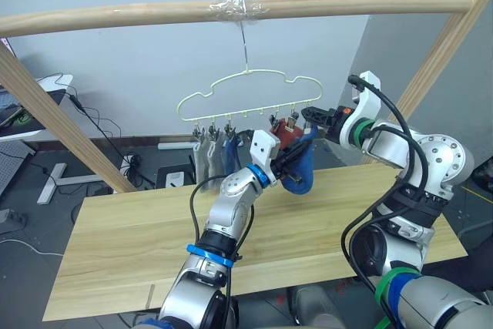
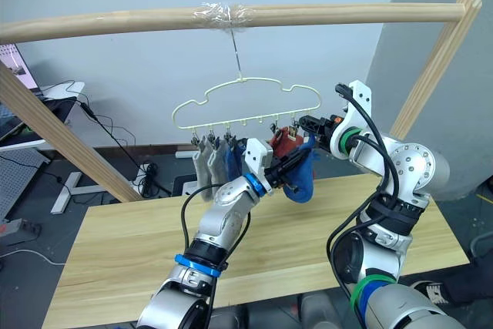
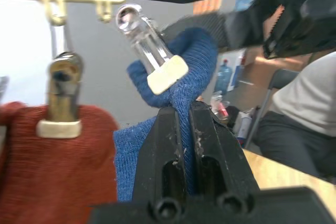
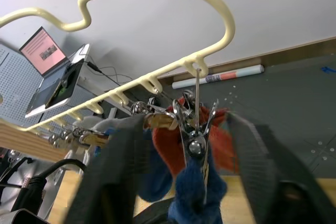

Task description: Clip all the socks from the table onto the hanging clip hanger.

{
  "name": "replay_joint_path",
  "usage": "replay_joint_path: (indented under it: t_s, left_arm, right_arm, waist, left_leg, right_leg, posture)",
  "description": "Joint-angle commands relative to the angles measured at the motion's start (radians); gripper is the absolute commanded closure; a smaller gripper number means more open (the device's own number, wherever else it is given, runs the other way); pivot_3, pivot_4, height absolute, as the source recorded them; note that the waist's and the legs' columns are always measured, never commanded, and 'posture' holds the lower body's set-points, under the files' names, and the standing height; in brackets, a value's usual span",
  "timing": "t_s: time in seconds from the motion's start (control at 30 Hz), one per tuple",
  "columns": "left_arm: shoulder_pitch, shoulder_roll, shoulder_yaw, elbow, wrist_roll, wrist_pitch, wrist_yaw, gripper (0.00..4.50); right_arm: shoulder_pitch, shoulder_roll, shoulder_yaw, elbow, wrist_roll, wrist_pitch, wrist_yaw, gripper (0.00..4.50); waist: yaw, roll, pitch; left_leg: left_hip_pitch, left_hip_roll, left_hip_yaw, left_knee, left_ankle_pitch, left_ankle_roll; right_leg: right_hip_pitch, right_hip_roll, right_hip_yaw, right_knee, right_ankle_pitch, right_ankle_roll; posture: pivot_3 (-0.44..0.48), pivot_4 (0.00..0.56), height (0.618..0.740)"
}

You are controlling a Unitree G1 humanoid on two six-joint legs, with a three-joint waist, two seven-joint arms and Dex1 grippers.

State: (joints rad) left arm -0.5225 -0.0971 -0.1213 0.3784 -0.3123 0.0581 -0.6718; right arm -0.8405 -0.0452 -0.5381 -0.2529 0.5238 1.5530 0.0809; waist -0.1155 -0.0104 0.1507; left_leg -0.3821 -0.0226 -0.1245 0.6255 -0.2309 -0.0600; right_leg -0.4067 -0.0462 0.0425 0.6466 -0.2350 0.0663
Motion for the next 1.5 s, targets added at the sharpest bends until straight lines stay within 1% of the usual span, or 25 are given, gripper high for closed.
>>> replay_joint_path:
  t_s: [0.03, 0.07, 0.1, 0.23, 0.37, 0.5, 0.6, 0.67, 0.73, 0.8, 0.83, 0.87, 0.97, 1.03, 1.13, 1.23, 1.3, 1.4, 1.5]
  left_arm:
    - [-0.009, -0.025, 0.011, -0.064, -0.058, 0.055, -0.018, 4.5]
    - [-0.01, -0.029, 0.017, -0.066, -0.075, 0.083, -0.021, 4.5]
    - [-0.012, -0.034, 0.022, -0.066, -0.088, 0.102, -0.022, 4.5]
    - [-0.031, -0.058, 0.06, -0.042, -0.154, 0.187, -0.016, 3.44]
    - [-0.039, -0.065, 0.064, -0.036, -0.181, 0.256, -0.022, 2.17]
    - [-0.004, -0.038, 0.043, -0.029, -0.156, 0.279, -0.035, 0.87]
    - [0.05, -0.012, 0.05, -0.063, -0.157, 0.312, -0.017, 0.01]
    - [0.103, 0.027, 0.034, -0.104, -0.143, 0.335, -0.023, 0.01]
    - [0.169, 0.079, 0.021, -0.159, -0.125, 0.351, -0.025, 0.01]
    - [0.242, 0.147, 0.016, -0.224, -0.105, 0.35, -0.031, 0.01]
    - [0.284, 0.185, 0.021, -0.262, -0.101, 0.35, -0.035, 0.01]
    - [0.318, 0.216, 0.027, -0.293, -0.098, 0.35, -0.035, 0.01]
    - [0.438, 0.324, 0.067, -0.399, -0.078, 0.322, -0.022, 0.01]
    - [0.522, 0.396, 0.108, -0.459, -0.037, 0.293, 0.017, 0.01]
    - [0.609, 0.467, 0.163, -0.496, 0.01, 0.284, 0.078, 0.01]
    - [0.679, 0.507, 0.224, -0.496, 0.051, 0.242, 0.128, 0.01]
    - [0.715, 0.519, 0.245, -0.47, 0.113, 0.197, 0.19, 0.01]
    - [0.761, 0.523, 0.257, -0.436, 0.136, 0.163, 0.203, 0.01]
    - [0.771, 0.509, 0.263, -0.418, 0.137, 0.148, 0.217, 0.01]
  right_arm:
    - [0.037, -0.092, 0.083, -0.077, 0.021, -0.093, 0.072, 0.48]
    - [0.056, -0.115, 0.101, -0.093, 0.024, -0.117, 0.089, 0.06]
    - [0.071, -0.131, 0.113, -0.105, 0.028, -0.139, 0.102, 0.02]
    - [0.138, -0.147, 0.096, -0.189, 0.06, -0.22, 0.137, 0.0]
    - [0.249, -0.167, 0.093, -0.26, 0.066, -0.314, 0.155, 0.0]
    - [0.471, -0.256, 0.187, -0.294, -0.015, -0.5, 0.221, 0.0]
    - [0.618, -0.288, 0.26, -0.279, -0.083, -0.679, 0.265, 0.0]
    - [0.711, -0.291, 0.311, -0.253, -0.133, -0.811, 0.294, 0.0]
    - [0.788, -0.276, 0.346, -0.231, -0.16, -0.904, 0.311, 0.0]
    - [0.85, -0.277, 0.386, -0.203, -0.2, -0.992, 0.324, 0.0]
    - [0.879, -0.283, 0.406, -0.19, -0.222, -1.03, 0.329, 0.0]
    - [0.9, -0.287, 0.421, -0.179, -0.238, -1.062, 0.335, 0.0]
    - [0.958, -0.296, 0.456, -0.138, -0.274, -1.15, 0.358, 0.0]
    - [0.991, -0.31, 0.472, -0.11, -0.295, -1.187, 0.371, 0.0]
    - [1.015, -0.328, 0.479, -0.063, -0.316, -1.217, 0.378, 0.0]
    - [1.022, -0.346, 0.479, -0.003, -0.347, -1.256, 0.378, 0.0]
    - [1.021, -0.344, 0.472, 0.018, -0.349, -1.264, 0.369, 0.0]
    - [1.025, -0.341, 0.469, 0.039, -0.355, -1.279, 0.364, 0.0]
    - [1.026, -0.342, 0.468, 0.055, -0.36, -1.291, 0.359, 0.0]
  waist:
    - [0.0, 0.0, 0.0]
    - [0.001, 0.0, 0.0]
    - [0.0, 0.0, 0.0]
    - [-0.004, 0.0, 0.0]
    - [-0.014, 0.0, 0.0]
    - [-0.02, 0.0, 0.0]
    - [-0.03, 0.0, 0.0]
    - [-0.04, 0.0, 0.0]
    - [-0.047, 0.0, 0.0]
    - [-0.049, 0.0, 0.0]
    - [-0.049, 0.0, 0.0]
    - [-0.048, 0.0, 0.0]
    - [-0.04, 0.0, 0.0]
    - [-0.028, 0.0, 0.0]
    - [-0.003, -0.001, 0.0]
    - [0.025, -0.001, 0.0]
    - [0.037, -0.001, 0.0]
    - [0.06, -0.002, -0.001]
    - [0.073, -0.003, -0.001]
  left_leg:
    - [0.0, 0.0, 0.0, 0.0, 0.0, 0.0]
    - [0.0, 0.0, 0.0, 0.0, 0.0, 0.0]
    - [0.0, 0.0, 0.0, 0.0, 0.0, 0.0]
    - [0.0, 0.0, 0.0, 0.0, 0.0, 0.0]
    - [0.0, 0.0, 0.0, 0.0, 0.0, 0.0]
    - [0.0, 0.0, 0.001, 0.0, 0.0, 0.0]
    - [0.0, 0.0, 0.001, 0.0, 0.0, 0.0]
    - [0.001, 0.0, 0.002, -0.001, 0.0, 0.0]
    - [0.002, 0.001, 0.002, 0.0, 0.0, 0.0]
    - [0.002, 0.001, 0.002, 0.0, 0.0, 0.0]
    - [0.003, 0.001, 0.002, 0.0, 0.0, 0.0]
    - [0.003, 0.001, 0.002, 0.0, 0.0, 0.0]
    - [0.003, 0.001, 0.002, 0.0, 0.0, 0.0]
    - [0.003, 0.001, 0.002, 0.0, 0.0, 0.0]
    - [0.003, 0.001, 0.001, 0.0, 0.0, -0.001]
    - [0.003, 0.001, 0.002, 0.0, 0.0, -0.001]
    - [0.003, 0.001, 0.002, 0.0, 0.0, -0.001]
    - [0.003, 0.001, 0.002, 0.0, 0.0, -0.001]
    - [0.002, 0.001, 0.002, 0.0, -0.001, -0.001]
  right_leg:
    - [0.0, 0.0, 0.0, 0.0, 0.0, 0.0]
    - [0.0, 0.0, 0.0, -0.001, 0.0, 0.0]
    - [0.0, 0.0, 0.0, -0.001, 0.0, 0.0]
    - [0.0, 0.0, 0.0, -0.001, 0.0, 0.0]
    - [0.0, 0.0, 0.0, -0.001, 0.0, 0.001]
    - [0.001, 0.0, 0.0, -0.002, 0.0, 0.001]
    - [0.001, 0.0, 0.001, -0.002, -0.001, 0.001]
    - [0.0, 0.001, 0.002, -0.002, -0.001, 0.001]
    - [0.0, 0.001, 0.002, -0.001, -0.001, 0.001]
    - [0.001, 0.001, 0.002, 0.0, -0.001, 0.001]
    - [0.001, 0.001, 0.002, 0.0, 0.0, 0.001]
    - [0.001, 0.001, 0.002, 0.001, 0.0, 0.001]
    - [0.001, 0.001, 0.003, 0.0, -0.001, 0.0]
    - [0.001, 0.001, 0.003, 0.0, -0.002, -0.003]
    - [0.001, 0.001, 0.003, 0.0, -0.003, -0.004]
    - [0.001, 0.0, 0.003, -0.001, -0.003, -0.005]
    - [0.001, -0.001, 0.002, -0.001, -0.003, -0.005]
    - [0.001, -0.001, 0.002, -0.001, -0.003, -0.005]
    - [0.001, -0.001, 0.002, -0.001, -0.003, -0.005]
  posture:
    - [-0.155, 0.105, 0.74]
    - [-0.156, 0.104, 0.74]
    - [-0.156, 0.104, 0.74]
    - [-0.174, 0.106, 0.74]
    - [-0.185, 0.104, 0.74]
    - [-0.191, 0.104, 0.74]
    - [-0.186, 0.105, 0.74]
    - [-0.186, 0.105, 0.74]
    - [-0.162, 0.105, 0.74]
    - [-0.162, 0.105, 0.74]
    - [-0.139, 0.104, 0.74]
    - [-0.139, 0.104, 0.74]
    - [-0.113, 0.103, 0.74]
    - [-0.098, 0.101, 0.74]
    - [-0.06, 0.096, 0.74]
    - [-0.038, 0.091, 0.74]
    - [-0.026, 0.089, 0.74]
    - [-0.019, 0.082, 0.74]
    - [-0.015, 0.08, 0.74]
